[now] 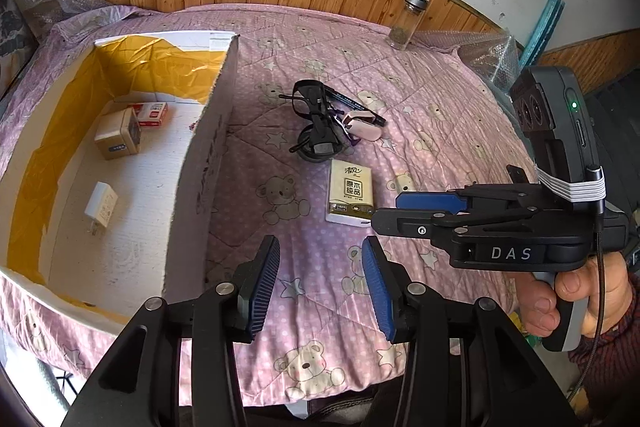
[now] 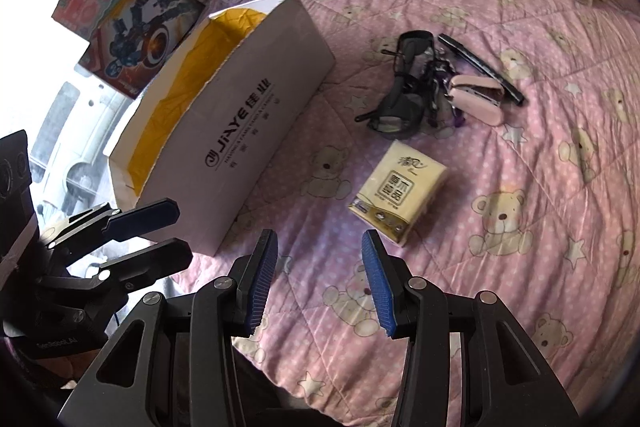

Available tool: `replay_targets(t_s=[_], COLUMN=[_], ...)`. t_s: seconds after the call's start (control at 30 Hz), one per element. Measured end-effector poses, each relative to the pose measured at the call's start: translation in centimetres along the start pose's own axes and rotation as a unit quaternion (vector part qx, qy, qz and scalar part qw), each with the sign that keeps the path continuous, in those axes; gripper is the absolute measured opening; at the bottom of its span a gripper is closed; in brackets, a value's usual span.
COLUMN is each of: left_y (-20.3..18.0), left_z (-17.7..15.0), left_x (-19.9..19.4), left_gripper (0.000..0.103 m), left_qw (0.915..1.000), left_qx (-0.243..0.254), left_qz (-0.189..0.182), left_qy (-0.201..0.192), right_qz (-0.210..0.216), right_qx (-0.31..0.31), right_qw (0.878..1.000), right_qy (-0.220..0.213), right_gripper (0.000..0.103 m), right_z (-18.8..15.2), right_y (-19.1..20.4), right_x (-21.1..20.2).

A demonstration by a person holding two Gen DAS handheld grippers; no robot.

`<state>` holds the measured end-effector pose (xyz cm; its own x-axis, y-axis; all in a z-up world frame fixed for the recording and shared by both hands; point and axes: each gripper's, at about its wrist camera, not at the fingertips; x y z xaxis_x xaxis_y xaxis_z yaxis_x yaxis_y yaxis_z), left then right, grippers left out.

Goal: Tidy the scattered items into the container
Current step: 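Grasp the gold tissue pack with left gripper while right gripper grasps the pink stapler, then carry the tissue pack with left gripper while right gripper carries the stapler over the box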

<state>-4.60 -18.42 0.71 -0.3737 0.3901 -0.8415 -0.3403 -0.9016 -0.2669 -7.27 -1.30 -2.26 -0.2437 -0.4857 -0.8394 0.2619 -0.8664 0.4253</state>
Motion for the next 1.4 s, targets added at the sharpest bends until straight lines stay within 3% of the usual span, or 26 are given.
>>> replay_targets(t_s=[0.23, 0.37, 0.73, 1.17, 1.23, 1.27, 1.3, 1.4], left_y=[-1.5, -2.4, -2.6, -3.0, -2.9, -2.9, -2.8, -2.0], left_z=[1.2, 1.8, 4.3, 5.2, 5.0, 4.9, 4.8, 4.4], left_x=[4.3, 6.6, 12.3, 17.2, 17.2, 17.1, 17.0, 16.4], left_gripper=[0.054, 0.058, 0.062, 0.062, 0.062, 0.061, 0.054, 0.052], left_qw=[0.9993, 0.9988, 0.9991, 0.9977, 0.9979, 0.9978, 0.9979, 0.9982], left_qx=[-0.004, 0.003, 0.006, 0.024, 0.035, 0.041, 0.044, 0.044], left_qz=[-0.026, -0.035, -0.005, 0.017, 0.021, 0.022, 0.021, 0.021], left_qy=[0.026, 0.034, 0.042, 0.06, 0.05, 0.047, 0.043, 0.036], right_qz=[0.006, 0.012, -0.009, 0.003, 0.014, 0.019, 0.026, 0.027], right_qx=[0.059, 0.086, 0.098, 0.124, 0.125, 0.125, 0.123, 0.097], right_qw=[0.998, 0.996, 0.993, 0.991, 0.991, 0.99, 0.99, 0.994], right_qy=[-0.008, -0.034, -0.059, -0.05, -0.054, -0.058, -0.059, -0.048], right_gripper=[0.047, 0.047, 0.05, 0.05, 0.048, 0.04, 0.034, 0.025], right_z=[-0.3, 0.5, 5.4, 10.2, 10.2, 10.1, 10.0, 9.2], right_y=[-4.5, -6.4, -10.7, -16.4, -16.6, -16.5, -16.2, -14.0], right_x=[0.5, -0.2, -0.2, 5.3, 5.8, 5.7, 5.7, 5.8])
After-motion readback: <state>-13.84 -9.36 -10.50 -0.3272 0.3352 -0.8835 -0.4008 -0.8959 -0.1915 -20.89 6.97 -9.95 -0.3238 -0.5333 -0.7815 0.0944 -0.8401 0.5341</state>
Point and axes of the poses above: each gripper's, at about its wrist camera, not at the fingertips, and x roughly the way its jaws point, y to its left, z to its top, and after that the axes turned 4 degrees about y, right-handed
